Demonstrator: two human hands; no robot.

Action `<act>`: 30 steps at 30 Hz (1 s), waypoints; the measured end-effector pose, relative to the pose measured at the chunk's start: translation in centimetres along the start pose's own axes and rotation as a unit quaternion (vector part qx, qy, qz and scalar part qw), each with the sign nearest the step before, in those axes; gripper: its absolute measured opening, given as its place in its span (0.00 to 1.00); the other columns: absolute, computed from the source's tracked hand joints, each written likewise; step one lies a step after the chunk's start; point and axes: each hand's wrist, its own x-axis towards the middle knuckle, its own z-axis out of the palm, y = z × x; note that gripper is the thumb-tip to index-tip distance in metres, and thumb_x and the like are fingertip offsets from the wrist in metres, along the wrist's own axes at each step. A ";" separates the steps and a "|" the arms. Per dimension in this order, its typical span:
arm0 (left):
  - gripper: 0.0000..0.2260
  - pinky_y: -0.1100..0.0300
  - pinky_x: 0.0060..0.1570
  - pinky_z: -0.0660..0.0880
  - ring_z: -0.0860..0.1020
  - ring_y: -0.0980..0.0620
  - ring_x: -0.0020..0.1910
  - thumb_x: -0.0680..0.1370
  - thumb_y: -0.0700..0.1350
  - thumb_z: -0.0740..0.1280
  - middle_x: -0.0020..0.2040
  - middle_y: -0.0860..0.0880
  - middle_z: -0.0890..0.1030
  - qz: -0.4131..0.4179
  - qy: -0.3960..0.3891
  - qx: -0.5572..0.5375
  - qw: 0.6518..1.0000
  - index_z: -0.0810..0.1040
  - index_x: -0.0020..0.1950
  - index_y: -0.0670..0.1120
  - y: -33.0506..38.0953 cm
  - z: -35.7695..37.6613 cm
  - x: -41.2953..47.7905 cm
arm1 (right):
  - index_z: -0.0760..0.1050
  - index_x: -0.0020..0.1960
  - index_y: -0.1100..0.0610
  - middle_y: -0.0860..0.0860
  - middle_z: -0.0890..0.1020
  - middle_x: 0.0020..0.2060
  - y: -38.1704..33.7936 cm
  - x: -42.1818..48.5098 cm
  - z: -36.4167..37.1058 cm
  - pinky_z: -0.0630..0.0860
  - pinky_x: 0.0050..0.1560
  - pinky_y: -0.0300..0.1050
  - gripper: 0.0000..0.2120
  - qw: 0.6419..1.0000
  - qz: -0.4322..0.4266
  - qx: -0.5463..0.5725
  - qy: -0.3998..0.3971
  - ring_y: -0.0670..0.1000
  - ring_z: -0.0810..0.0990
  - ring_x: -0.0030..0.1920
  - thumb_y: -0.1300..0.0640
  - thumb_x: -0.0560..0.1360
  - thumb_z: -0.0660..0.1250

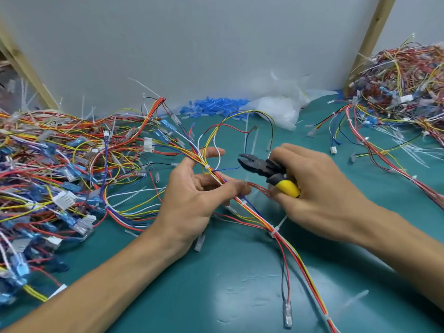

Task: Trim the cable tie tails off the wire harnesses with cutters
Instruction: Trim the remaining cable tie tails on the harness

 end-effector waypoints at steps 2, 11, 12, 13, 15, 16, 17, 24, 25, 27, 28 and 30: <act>0.25 0.63 0.41 0.79 0.87 0.42 0.45 0.72 0.36 0.76 0.40 0.41 0.87 0.002 0.002 -0.005 1.000 0.71 0.65 0.45 -0.1 -0.2 0.0 | 0.61 0.42 0.46 0.44 0.70 0.37 0.2 0.1 -1.1 0.71 0.39 0.55 0.05 0.997 0.030 -0.055 -0.044 0.56 0.69 0.40 0.49 0.70 0.58; 0.22 0.64 0.42 0.78 0.86 0.45 0.43 0.76 0.31 0.74 0.38 0.44 0.87 0.026 0.008 0.028 0.999 0.70 0.65 0.44 -0.2 -0.1 -0.2 | 0.60 0.40 0.46 0.44 0.70 0.38 0.2 -0.3 -1.2 0.62 0.34 0.51 0.12 0.983 0.050 -0.125 -0.123 0.57 0.71 0.41 0.56 0.73 0.64; 0.22 0.64 0.42 0.78 0.87 0.45 0.44 0.76 0.30 0.74 0.37 0.45 0.87 0.031 0.008 0.035 0.999 0.70 0.64 0.44 -0.1 0.0 -0.3 | 0.62 0.40 0.47 0.45 0.70 0.38 0.2 -0.3 -1.2 0.65 0.35 0.52 0.11 0.984 0.051 -0.121 -0.125 0.57 0.72 0.41 0.56 0.74 0.64; 0.22 0.64 0.43 0.78 0.87 0.44 0.44 0.75 0.30 0.74 0.36 0.46 0.86 0.036 0.009 0.039 0.999 0.70 0.64 0.44 -0.1 0.1 -0.3 | 0.64 0.41 0.47 0.45 0.71 0.38 0.2 -0.3 -1.2 0.68 0.37 0.53 0.10 0.984 0.052 -0.111 -0.128 0.58 0.73 0.41 0.56 0.74 0.64; 0.22 0.61 0.44 0.79 0.86 0.39 0.43 0.75 0.29 0.74 0.36 0.48 0.85 0.042 0.013 0.042 0.998 0.71 0.62 0.45 -0.2 0.4 -0.3 | 0.70 0.42 0.49 0.47 0.73 0.38 0.1 -0.3 -1.3 0.73 0.41 0.57 0.05 0.985 0.058 -0.094 -0.134 0.58 0.74 0.41 0.56 0.75 0.64; 0.22 0.58 0.45 0.79 0.85 0.34 0.43 0.75 0.29 0.74 0.36 0.48 0.84 0.043 0.016 0.045 0.998 0.71 0.62 0.46 -0.3 0.5 -0.4 | 0.72 0.42 0.50 0.48 0.74 0.38 0.1 -0.3 -1.3 0.74 0.41 0.57 0.03 0.985 0.061 -0.096 -0.133 0.58 0.74 0.41 0.55 0.75 0.64; 0.22 0.53 0.47 0.78 0.83 0.31 0.44 0.75 0.29 0.74 0.37 0.47 0.84 0.047 0.019 0.049 0.998 0.71 0.62 0.47 -0.3 0.5 -0.4 | 0.73 0.41 0.52 0.50 0.74 0.36 0.0 -0.4 -1.3 0.74 0.40 0.58 0.04 0.984 0.062 -0.103 -0.128 0.58 0.74 0.40 0.55 0.74 0.64; 0.18 0.59 0.37 0.78 0.85 0.43 0.38 0.73 0.43 0.74 0.39 0.43 0.87 0.013 0.002 0.050 0.999 0.75 0.61 0.43 -0.2 0.1 -0.3 | 0.75 0.33 0.58 0.61 0.66 0.27 -0.4 -0.3 -1.9 0.61 0.25 0.53 0.11 0.988 0.101 -0.074 -0.094 0.54 0.57 0.30 0.57 0.72 0.71; 0.14 0.59 0.35 0.76 0.84 0.44 0.35 0.74 0.45 0.73 0.38 0.40 0.87 -0.007 -0.013 0.049 0.999 0.79 0.57 0.41 -0.2 0.0 -0.2 | 0.77 0.35 0.59 0.63 0.67 0.28 -0.5 -0.3 -1.9 0.63 0.25 0.54 0.09 0.988 0.107 -0.060 -0.090 0.55 0.58 0.30 0.57 0.71 0.72; 0.13 0.59 0.31 0.72 0.82 0.45 0.30 0.76 0.49 0.71 0.37 0.38 0.86 -0.035 -0.050 0.050 0.997 0.85 0.43 0.38 -0.2 -0.3 -0.1 | 0.80 0.38 0.61 0.65 0.73 0.30 -0.5 -0.2 -1.9 0.71 0.26 0.55 0.06 0.988 0.116 -0.037 -0.092 0.59 0.64 0.29 0.57 0.70 0.72; 0.15 0.59 0.29 0.71 0.81 0.46 0.28 0.76 0.49 0.71 0.35 0.39 0.86 -0.037 -0.062 0.048 0.996 0.85 0.40 0.37 -0.1 -0.4 -0.1 | 0.80 0.40 0.62 0.65 0.75 0.31 -0.5 -0.2 -2.0 0.75 0.28 0.56 0.08 0.987 0.121 -0.029 -0.099 0.63 0.70 0.31 0.57 0.70 0.72; 0.12 0.61 0.26 0.70 0.79 0.48 0.26 0.77 0.47 0.69 0.33 0.42 0.84 -0.025 -0.072 0.036 0.996 0.86 0.41 0.39 0.0 -0.4 -0.1 | 0.80 0.40 0.62 0.62 0.78 0.28 -0.6 -0.2 -2.2 0.78 0.31 0.57 0.11 0.984 0.132 -0.008 -0.118 0.63 0.77 0.32 0.53 0.67 0.71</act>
